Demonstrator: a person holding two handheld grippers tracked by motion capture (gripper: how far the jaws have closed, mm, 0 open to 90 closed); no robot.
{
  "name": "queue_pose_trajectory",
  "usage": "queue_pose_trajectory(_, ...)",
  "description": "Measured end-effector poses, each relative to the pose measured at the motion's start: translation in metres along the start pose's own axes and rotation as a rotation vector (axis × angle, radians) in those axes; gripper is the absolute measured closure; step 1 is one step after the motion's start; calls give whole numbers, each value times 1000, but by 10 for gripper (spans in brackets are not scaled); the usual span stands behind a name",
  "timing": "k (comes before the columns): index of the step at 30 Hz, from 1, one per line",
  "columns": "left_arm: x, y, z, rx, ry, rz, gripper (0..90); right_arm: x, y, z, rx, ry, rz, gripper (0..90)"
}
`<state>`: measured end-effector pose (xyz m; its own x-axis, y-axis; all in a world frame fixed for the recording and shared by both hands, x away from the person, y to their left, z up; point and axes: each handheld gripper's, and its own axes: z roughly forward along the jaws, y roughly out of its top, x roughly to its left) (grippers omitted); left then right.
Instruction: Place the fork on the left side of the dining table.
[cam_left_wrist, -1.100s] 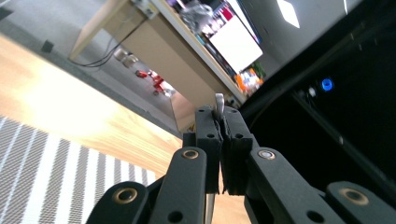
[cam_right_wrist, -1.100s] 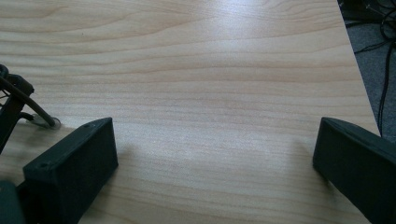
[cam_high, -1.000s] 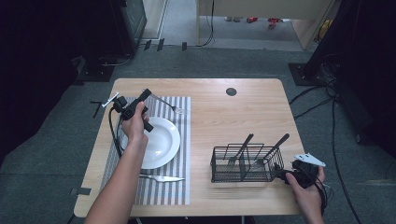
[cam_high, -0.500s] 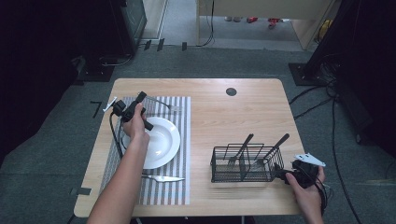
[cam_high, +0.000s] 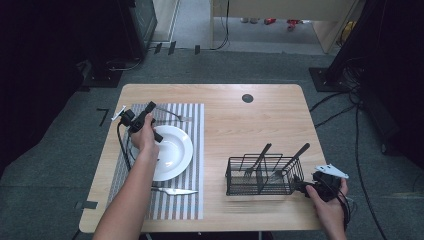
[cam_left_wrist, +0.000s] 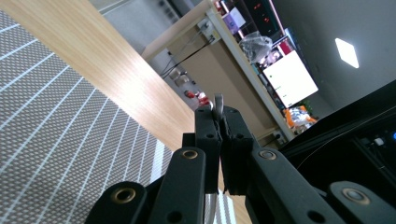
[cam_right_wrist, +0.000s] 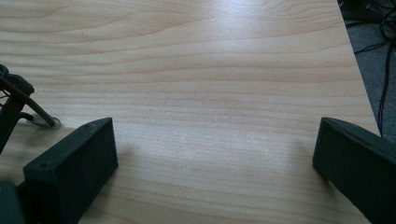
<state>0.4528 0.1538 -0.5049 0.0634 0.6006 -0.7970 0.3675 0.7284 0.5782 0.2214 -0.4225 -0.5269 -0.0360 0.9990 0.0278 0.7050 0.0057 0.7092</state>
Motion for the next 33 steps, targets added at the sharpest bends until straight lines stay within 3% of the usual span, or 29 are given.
queue_pose_trajectory(2,1,3,-1,35,43,70,852,0,0,0,0,0,0,0)
queue_pose_trajectory(4,2,5,-2,55,35,51,853,0,0,0,0,0,0,0)
queue_pose_trajectory(7,4,9,-4,99,56,59,841,0,0,0,0,0,0,0)
queue_pose_trajectory(13,-1,12,-4,156,133,124,793,0,0,0,0,0,0,0)
queue_pose_trajectory(20,1,16,-3,223,204,122,735,0,0,0,0,0,0,0)
queue_pose_trajectory(26,1,20,-1,269,237,127,722,0,0,0,0,0,0,0)
queue_pose_trajectory(30,3,21,1,306,278,159,701,0,0,0,0,0,0,0)
queue_pose_trajectory(33,5,22,1,317,296,158,663,0,0,0,0,0,0,0)
